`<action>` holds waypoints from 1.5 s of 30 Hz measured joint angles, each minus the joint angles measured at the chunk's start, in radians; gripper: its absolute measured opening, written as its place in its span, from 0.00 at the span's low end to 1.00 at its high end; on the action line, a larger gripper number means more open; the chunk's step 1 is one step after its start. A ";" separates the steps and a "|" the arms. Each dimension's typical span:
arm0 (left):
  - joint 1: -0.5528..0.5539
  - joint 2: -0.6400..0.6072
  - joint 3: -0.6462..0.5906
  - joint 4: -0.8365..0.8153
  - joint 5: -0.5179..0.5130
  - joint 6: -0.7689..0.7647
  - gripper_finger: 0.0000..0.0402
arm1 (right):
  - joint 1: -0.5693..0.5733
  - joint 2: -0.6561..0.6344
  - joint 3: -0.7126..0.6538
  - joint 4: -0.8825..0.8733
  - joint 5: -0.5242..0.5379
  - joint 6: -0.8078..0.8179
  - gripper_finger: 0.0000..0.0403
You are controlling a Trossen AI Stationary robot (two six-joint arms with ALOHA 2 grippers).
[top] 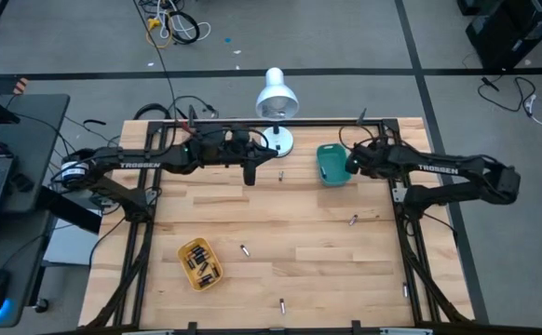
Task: Sort batteries
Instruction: Put the silver battery into the green bin
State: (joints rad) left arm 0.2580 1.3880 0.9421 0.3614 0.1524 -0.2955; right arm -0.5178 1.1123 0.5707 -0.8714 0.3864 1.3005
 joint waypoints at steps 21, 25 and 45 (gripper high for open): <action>0.003 0.000 0.000 -0.174 0.129 0.114 0.05 | -0.185 0.103 -0.075 0.216 0.030 -0.191 0.19; 0.003 0.000 0.000 -0.173 0.129 0.128 0.05 | -0.185 0.172 -0.075 0.245 0.011 -0.221 0.19; 0.007 0.000 0.000 -0.154 0.073 0.107 0.05 | -0.185 0.226 -0.071 0.281 -0.024 -0.289 0.02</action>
State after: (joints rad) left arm 0.2651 1.3884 0.9424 0.2079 0.2258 -0.1884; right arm -0.7033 1.3381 0.4995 -0.5901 0.3619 1.0112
